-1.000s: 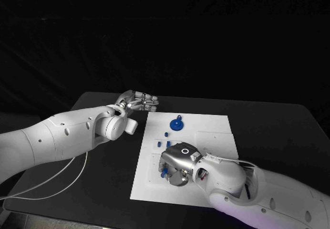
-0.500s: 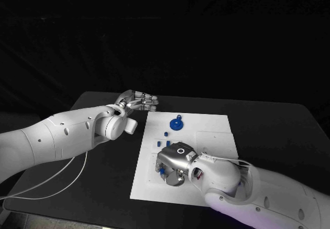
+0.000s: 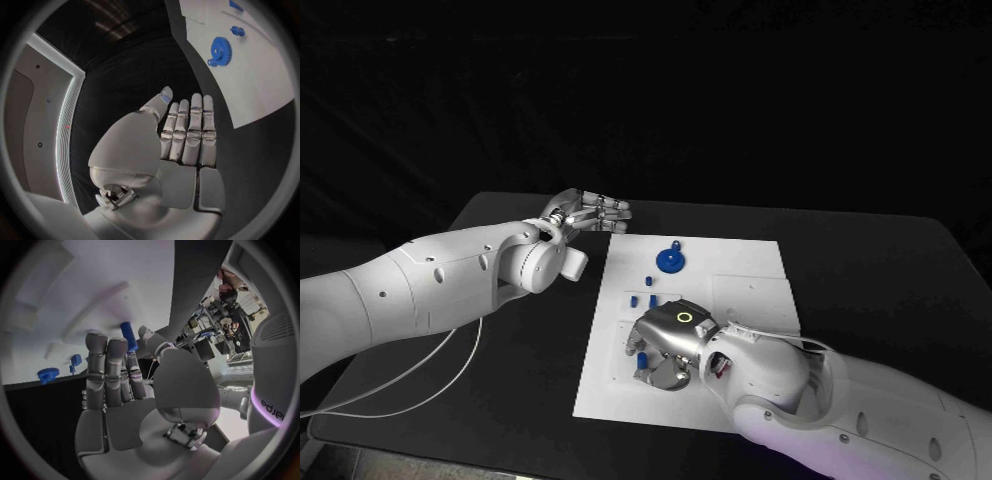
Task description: Assemble the parts on the task board
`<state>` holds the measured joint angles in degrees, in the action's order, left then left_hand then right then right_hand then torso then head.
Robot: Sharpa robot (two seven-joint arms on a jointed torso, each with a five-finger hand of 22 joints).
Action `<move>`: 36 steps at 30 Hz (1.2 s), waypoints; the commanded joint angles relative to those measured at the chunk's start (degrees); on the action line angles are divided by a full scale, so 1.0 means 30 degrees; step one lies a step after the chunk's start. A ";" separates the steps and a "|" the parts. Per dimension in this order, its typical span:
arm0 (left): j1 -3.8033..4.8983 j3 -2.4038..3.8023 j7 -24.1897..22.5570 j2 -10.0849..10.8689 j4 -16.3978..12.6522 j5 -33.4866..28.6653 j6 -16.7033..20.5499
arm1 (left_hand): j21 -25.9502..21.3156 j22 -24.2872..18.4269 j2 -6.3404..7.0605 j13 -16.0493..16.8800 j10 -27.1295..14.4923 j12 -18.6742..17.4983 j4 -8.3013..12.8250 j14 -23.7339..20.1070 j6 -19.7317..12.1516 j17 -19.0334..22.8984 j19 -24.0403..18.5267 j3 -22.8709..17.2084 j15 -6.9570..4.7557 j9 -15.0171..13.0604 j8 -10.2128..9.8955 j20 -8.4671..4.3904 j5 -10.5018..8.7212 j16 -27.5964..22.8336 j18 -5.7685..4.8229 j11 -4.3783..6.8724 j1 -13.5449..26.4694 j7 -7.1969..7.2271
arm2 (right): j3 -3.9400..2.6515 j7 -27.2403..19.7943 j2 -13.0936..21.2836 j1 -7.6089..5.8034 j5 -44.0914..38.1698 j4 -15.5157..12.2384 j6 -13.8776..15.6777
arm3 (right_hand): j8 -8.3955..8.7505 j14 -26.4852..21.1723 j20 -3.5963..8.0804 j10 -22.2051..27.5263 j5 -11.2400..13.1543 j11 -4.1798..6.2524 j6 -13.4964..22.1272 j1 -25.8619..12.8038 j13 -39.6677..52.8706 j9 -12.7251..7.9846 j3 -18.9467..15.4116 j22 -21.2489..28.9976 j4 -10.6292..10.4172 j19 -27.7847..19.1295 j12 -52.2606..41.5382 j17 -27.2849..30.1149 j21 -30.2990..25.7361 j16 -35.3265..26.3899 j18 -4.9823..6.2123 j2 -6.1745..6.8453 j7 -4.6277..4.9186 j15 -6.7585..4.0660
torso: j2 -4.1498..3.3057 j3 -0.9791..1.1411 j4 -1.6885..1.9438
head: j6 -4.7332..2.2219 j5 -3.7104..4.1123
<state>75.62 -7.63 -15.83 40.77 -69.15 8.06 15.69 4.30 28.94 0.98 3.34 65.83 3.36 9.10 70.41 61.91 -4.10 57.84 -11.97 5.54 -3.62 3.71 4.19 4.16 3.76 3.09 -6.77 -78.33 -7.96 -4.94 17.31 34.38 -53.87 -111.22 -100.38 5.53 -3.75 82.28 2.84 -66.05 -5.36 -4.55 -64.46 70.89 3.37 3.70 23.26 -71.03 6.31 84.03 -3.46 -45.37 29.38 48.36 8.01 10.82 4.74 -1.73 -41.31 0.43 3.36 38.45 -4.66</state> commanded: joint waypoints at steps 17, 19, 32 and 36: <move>0.0005 0.0005 -0.0068 0.0015 -0.0014 -0.0052 -0.0267 | 0.0031 -0.0078 -0.0099 -0.0019 -0.0199 0.0021 0.0061 -0.0187 -0.0046 0.0022 0.0088 0.0087 -0.0018 0.0003 -0.0021 0.0068 0.0070 -0.0067 0.0029 -0.0040 -0.0062 0.0105 | -0.0324 -0.0720 0.1087 0.0026 0.3027 -0.0679 0.3659 | 0.0060 -0.0033 -0.0086 -0.0542 -0.0085 0.0181 0.0395 0.0460 0.0013 -0.0019 -0.2696 0.0784 -0.1856 0.0864 0.0010 0.0588 0.0112 0.0253 0.0413 -0.0158 0.0146 0.0027 | 0.0011 -0.0020 -0.0010 | -0.0084 0.0128; 0.0005 0.0005 -0.0082 0.0026 -0.0008 -0.0052 -0.0265 | 0.0031 -0.0081 -0.0099 -0.0019 -0.0199 0.0021 0.0060 -0.0186 -0.0048 0.0022 0.0089 0.0089 -0.0018 0.0003 -0.0021 0.0069 0.0070 -0.0067 0.0029 -0.0040 -0.0060 0.0104 | -0.0665 -0.0809 0.1462 0.0025 0.4120 -0.0763 0.3958 | 0.0063 -0.0008 0.0043 -0.1260 -0.0173 0.0348 0.0261 0.0300 0.0027 -0.0018 -0.2764 0.0836 -0.2247 0.0860 0.0009 0.0641 0.0123 0.0204 0.0225 -0.0338 0.0235 -0.0080 | 0.0016 -0.0022 -0.0028 | -0.0114 0.0180; -0.0169 0.0000 -0.0418 0.0406 -0.0075 -0.0035 -0.0685 | 0.0051 -0.0159 -0.0066 -0.0018 0.0068 0.0026 0.0027 -0.0006 -0.0083 0.0002 0.0143 0.0158 -0.0079 0.0003 -0.0023 0.0041 0.0047 -0.0055 0.0001 0.0052 0.0060 0.0114 | -0.2614 -0.0500 0.5161 -0.0696 1.1865 -0.0363 0.2088 | -0.0059 0.0051 0.0946 -0.6027 -0.0680 0.1766 -0.1565 0.0321 0.1372 0.0210 -0.2082 0.0658 -0.2196 0.0856 -0.0643 0.0468 0.0787 0.0213 -0.0614 -0.0921 -0.0360 -0.1000 | 0.0224 -0.0005 -0.0410 | -0.0213 0.0509; -0.0245 -0.0006 -0.0643 0.0678 -0.0304 0.0174 -0.0878 | -0.0009 -0.0287 0.0180 -0.0016 0.0196 0.0028 -0.0096 0.0050 -0.0135 -0.0005 0.0156 0.0440 -0.0076 0.0001 -0.0022 0.0069 0.0072 -0.0055 -0.0071 0.0088 0.0385 0.0142 | -0.2690 0.0627 0.6117 -0.1055 1.4239 0.0050 0.0454 | 0.0016 0.0173 0.1505 -0.4782 -0.0883 0.2229 -0.1532 0.0023 0.7792 0.0168 -0.3446 0.0517 -0.2025 0.0888 -0.6607 0.0353 0.1159 0.0147 -0.1165 -0.1533 -0.0507 -0.1405 | 0.0354 -0.0005 -0.0590 | -0.0214 0.0496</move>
<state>74.95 -7.68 -16.14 42.62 -69.61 8.12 14.76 4.30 28.15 1.47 3.34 66.04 3.36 8.81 70.21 61.71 -4.10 58.06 -10.89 5.34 -3.63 3.72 4.40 4.28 3.76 3.09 -6.56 -77.83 -7.76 -12.98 16.24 52.17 -56.82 -78.37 -100.52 12.86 -3.76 82.72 7.10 -81.00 -8.23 2.11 -69.18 70.82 24.41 4.31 13.48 -69.52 0.11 83.94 -21.12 -44.39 32.84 49.27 5.26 6.57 3.50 -5.87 -40.61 0.38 2.12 37.77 -3.14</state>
